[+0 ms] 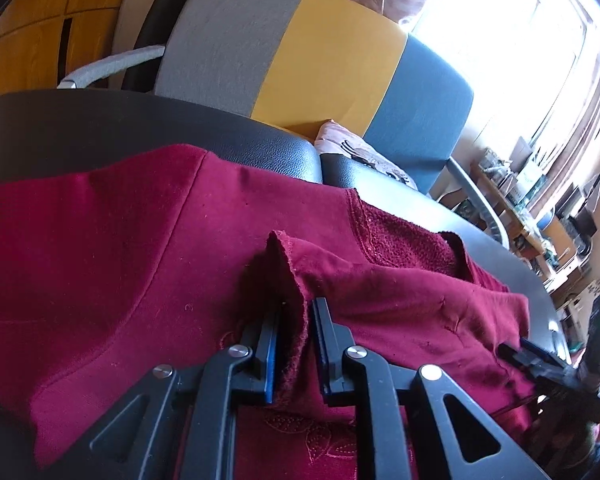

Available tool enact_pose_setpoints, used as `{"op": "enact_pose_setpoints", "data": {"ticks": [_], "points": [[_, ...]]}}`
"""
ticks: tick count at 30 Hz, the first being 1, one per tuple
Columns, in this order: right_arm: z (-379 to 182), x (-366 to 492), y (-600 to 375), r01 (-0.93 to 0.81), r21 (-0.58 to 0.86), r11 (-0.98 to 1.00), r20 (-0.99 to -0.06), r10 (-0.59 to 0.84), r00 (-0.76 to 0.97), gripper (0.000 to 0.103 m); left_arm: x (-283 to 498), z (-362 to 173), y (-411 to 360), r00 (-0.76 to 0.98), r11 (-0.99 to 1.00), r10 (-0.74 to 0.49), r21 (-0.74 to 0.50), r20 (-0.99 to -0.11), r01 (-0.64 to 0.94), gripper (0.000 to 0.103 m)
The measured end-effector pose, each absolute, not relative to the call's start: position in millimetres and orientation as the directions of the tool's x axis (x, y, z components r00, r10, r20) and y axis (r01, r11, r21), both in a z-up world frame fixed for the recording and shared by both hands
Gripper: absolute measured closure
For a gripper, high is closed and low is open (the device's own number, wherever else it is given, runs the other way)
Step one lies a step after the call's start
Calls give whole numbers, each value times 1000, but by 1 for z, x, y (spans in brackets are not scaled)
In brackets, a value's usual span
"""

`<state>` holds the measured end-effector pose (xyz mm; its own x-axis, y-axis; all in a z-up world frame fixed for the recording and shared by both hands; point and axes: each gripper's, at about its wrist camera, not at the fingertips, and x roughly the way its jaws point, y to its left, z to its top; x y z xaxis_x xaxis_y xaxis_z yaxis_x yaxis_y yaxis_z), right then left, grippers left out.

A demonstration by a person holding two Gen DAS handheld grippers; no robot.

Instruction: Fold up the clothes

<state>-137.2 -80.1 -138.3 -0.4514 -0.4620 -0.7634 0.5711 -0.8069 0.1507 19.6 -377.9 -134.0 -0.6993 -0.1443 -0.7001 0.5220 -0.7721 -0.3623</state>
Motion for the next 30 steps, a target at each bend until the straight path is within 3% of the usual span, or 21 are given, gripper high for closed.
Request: {"op": "enact_pose_setpoints", "data": {"ticks": [4,10,15,20,26,29,30], "points": [[-123,-165,-62,510,364,-779,-696,-591,-407,0,19,-134,-378,-699,-772,-148,-359,-700,524,88],[-130,-206,-75,472,430,-770,-689,-617,-379,0,16,-134,-378,-703,-768,-147,-368,-695,525,88],[-141,-201,-91,506,305,-806,-697,-552,-458,0,9,-136,-383,-707,-764,-151,-373,-691,527,87],[-143,-187,-133,524,-17,-851,-765,-327,-555,0,4,-135,-384,-707,-763,-153,-372,-691,529,87],[-145,-189,-129,519,0,-855,-761,-337,-554,0,18,-137,-398,-748,-703,-78,-496,-659,509,87],[-146,-188,-129,519,-4,-855,-760,-335,-557,0,38,-126,-400,-757,-674,-93,-519,-647,526,72],[-146,-188,-129,519,-3,-855,-759,-336,-557,0,48,-122,-402,-760,-658,-108,-527,-641,537,72]]}}
